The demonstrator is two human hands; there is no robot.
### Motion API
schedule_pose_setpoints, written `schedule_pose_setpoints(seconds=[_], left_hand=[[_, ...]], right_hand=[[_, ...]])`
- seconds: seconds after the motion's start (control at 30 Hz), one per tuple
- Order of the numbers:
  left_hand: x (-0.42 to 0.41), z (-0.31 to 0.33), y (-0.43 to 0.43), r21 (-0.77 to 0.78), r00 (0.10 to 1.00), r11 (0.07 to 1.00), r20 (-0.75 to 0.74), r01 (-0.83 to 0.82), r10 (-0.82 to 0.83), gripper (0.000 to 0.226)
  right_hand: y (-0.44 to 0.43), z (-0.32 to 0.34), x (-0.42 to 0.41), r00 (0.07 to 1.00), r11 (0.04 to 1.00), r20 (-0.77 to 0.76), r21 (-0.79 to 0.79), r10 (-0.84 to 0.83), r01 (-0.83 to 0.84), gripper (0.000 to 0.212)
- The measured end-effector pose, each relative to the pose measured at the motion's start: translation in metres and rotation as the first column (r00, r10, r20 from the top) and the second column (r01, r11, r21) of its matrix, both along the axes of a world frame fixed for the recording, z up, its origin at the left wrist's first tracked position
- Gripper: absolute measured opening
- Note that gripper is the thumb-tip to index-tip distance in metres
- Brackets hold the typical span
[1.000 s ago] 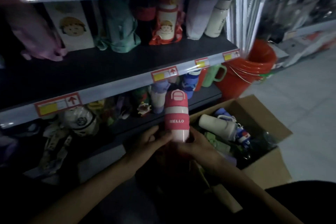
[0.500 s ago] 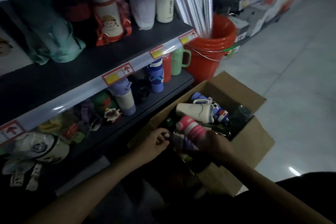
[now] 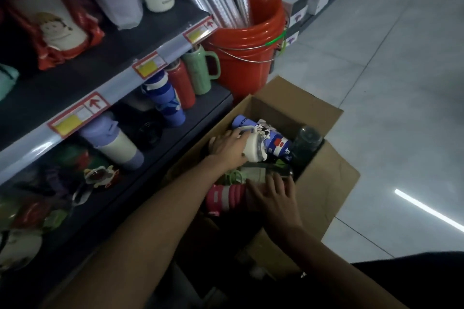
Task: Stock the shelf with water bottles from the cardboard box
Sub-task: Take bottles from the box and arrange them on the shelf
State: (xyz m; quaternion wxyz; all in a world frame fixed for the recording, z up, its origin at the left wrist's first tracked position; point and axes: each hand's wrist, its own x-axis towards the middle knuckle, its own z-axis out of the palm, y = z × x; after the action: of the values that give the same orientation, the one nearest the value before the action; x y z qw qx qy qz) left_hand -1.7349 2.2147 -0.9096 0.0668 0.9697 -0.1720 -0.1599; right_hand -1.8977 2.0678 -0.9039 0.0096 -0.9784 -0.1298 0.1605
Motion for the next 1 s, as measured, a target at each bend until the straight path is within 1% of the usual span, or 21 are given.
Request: schedule_pose_setpoints(seconds=[0.07,0.17,0.27,0.37,0.43,0.5,0.53,0.57,0.63,0.7,0.73,0.77,0.83,0.87,0.9,0.93,1.0], left_hand=[[0.013,-0.010,-0.011,0.064,0.999,0.998,-0.037,-0.005,0.007,0.092],[0.022,-0.024,-0.025,0.185,0.998,0.983,-0.059,-0.016,0.027,0.093],[0.026,-0.037,-0.032,0.265,0.998,0.963,-0.030,-0.052,0.062,0.083],[0.028,-0.037,-0.034,0.306,1.000,0.952,0.011,-0.010,0.007,0.075],[0.027,-0.036,-0.028,0.278,0.999,0.960,0.032,0.014,-0.023,0.081],[0.026,-0.033,-0.017,0.197,1.000,0.980,0.015,0.006,-0.009,0.088],[0.026,-0.033,-0.011,0.152,1.000,0.988,0.006,-0.002,0.001,0.089],[0.026,-0.031,-0.004,0.098,1.000,0.995,-0.001,-0.004,0.004,0.087],[0.026,-0.025,0.009,-0.028,1.000,1.000,0.007,-0.012,0.012,0.073],[0.028,-0.019,0.021,-0.097,0.999,0.995,-0.019,-0.028,0.026,0.061],[0.030,-0.017,0.024,-0.104,0.999,0.994,-0.045,-0.032,0.028,0.064],[0.031,-0.015,0.025,-0.110,0.996,0.993,-0.083,-0.040,0.031,0.073],[0.033,-0.020,0.020,-0.205,0.986,0.976,-0.161,-0.070,0.037,0.098],[0.034,-0.030,0.015,-0.231,0.985,0.970,-0.170,-0.074,0.035,0.107],[0.033,-0.034,0.006,-0.208,0.985,0.975,-0.165,-0.076,0.042,0.112],[0.031,-0.037,-0.004,-0.153,0.987,0.986,-0.152,-0.069,0.046,0.115],[0.024,-0.036,-0.021,-0.095,0.991,0.991,-0.105,-0.089,0.079,0.111]], right_hand=[[0.002,0.000,0.000,0.999,1.000,-0.022,0.019,-0.023,0.023,0.091],[0.002,-0.001,0.000,0.999,0.999,-0.037,0.016,-0.040,0.040,0.099],[-0.001,-0.002,0.000,0.998,0.999,-0.055,0.028,-0.034,0.035,0.100],[-0.001,0.000,0.003,0.996,0.996,-0.070,0.072,-0.052,0.057,0.093],[-0.002,-0.002,0.003,0.996,0.994,-0.064,0.082,-0.067,0.073,0.086],[-0.003,-0.002,0.003,0.995,0.994,-0.064,0.078,-0.076,0.081,0.079],[-0.004,-0.001,0.003,0.995,0.993,-0.067,0.078,-0.079,0.085,0.079],[-0.005,-0.001,0.004,0.994,0.993,-0.070,0.079,-0.083,0.089,0.080],[-0.005,-0.002,0.004,0.992,0.990,-0.072,0.093,-0.100,0.106,0.081],[-0.003,-0.004,0.000,0.990,0.985,-0.071,0.117,-0.118,0.126,0.082],[-0.002,-0.007,-0.003,0.989,0.983,-0.075,0.124,-0.125,0.133,0.084],[0.000,-0.010,-0.004,0.989,0.983,-0.067,0.121,-0.130,0.138,0.088],[0.001,-0.013,-0.003,0.989,0.984,-0.046,0.107,-0.141,0.145,0.094],[0.000,-0.011,-0.002,0.990,0.984,-0.049,0.109,-0.133,0.138,0.095],[-0.002,-0.010,0.000,0.992,0.985,-0.040,0.117,-0.123,0.127,0.093],[-0.004,-0.009,0.001,0.992,0.984,-0.056,0.131,-0.115,0.121,0.092],[-0.007,-0.005,0.005,0.991,0.983,-0.082,0.141,-0.103,0.114,0.090]])
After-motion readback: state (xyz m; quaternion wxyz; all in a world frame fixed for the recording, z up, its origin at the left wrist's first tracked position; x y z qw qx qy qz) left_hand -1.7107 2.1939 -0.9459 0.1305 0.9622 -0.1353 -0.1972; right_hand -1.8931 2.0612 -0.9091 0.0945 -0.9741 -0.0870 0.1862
